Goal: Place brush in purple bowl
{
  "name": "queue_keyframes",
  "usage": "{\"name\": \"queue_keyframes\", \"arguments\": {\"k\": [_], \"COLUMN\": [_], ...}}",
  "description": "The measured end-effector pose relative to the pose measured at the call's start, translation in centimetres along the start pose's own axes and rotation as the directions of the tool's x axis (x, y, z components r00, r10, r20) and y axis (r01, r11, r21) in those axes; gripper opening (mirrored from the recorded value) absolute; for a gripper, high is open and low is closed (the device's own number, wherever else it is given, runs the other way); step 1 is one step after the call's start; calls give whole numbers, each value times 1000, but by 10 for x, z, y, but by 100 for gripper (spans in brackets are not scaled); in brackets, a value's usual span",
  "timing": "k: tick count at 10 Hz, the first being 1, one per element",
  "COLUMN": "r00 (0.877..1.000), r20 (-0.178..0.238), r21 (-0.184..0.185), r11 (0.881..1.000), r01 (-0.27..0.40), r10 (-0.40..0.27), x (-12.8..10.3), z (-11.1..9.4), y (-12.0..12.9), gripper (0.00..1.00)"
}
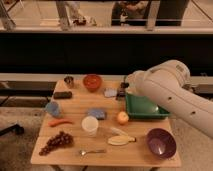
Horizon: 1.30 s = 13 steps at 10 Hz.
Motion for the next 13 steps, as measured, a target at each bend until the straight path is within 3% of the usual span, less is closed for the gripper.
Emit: {"name": "queue_keyframes", "arguments": {"k": [4,13], "r00": [998,984], "r20": [-53,-145], "r21": [-18,4], "r11": [999,995], "r01": [-39,-103], "r10": [38,103], "x": [25,61], "z": [-9,-72], "y": [18,65], "gripper": [0,0]}}
